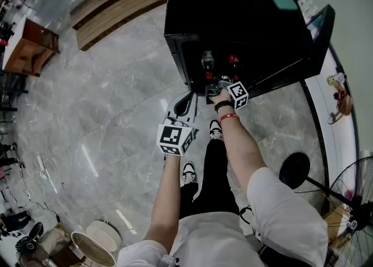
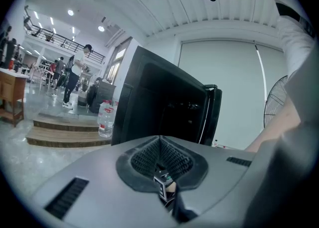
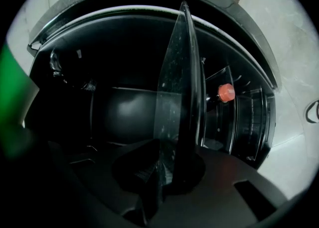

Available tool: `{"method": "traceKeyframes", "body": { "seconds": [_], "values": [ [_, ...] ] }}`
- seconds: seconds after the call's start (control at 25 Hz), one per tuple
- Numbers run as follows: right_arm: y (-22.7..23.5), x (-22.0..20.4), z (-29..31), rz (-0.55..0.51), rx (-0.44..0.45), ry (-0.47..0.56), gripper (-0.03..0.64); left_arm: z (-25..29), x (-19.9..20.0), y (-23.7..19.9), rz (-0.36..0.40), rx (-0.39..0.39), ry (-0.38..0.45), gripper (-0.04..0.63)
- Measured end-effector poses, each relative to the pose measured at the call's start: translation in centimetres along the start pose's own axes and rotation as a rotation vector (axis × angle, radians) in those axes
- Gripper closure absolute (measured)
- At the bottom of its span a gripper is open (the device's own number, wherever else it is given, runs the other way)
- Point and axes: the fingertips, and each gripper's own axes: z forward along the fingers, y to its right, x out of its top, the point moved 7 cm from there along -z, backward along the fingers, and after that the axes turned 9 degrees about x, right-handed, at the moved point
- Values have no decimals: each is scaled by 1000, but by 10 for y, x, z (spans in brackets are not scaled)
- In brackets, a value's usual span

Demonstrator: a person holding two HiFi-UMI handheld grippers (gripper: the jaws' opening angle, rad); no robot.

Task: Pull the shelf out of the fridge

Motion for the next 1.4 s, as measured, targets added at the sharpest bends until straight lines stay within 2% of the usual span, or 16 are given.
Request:
{"method": "traceKeyframes", "body": {
  "seconds": [1.08,1.4],
  "values": [
    [0,-6,-61,40,-8,-14,578,-19,20,5,13,-24,7,577],
    [0,-6,-80,44,-9,-22,578,-24,27,12,32,-61,5,577]
  ]
}}
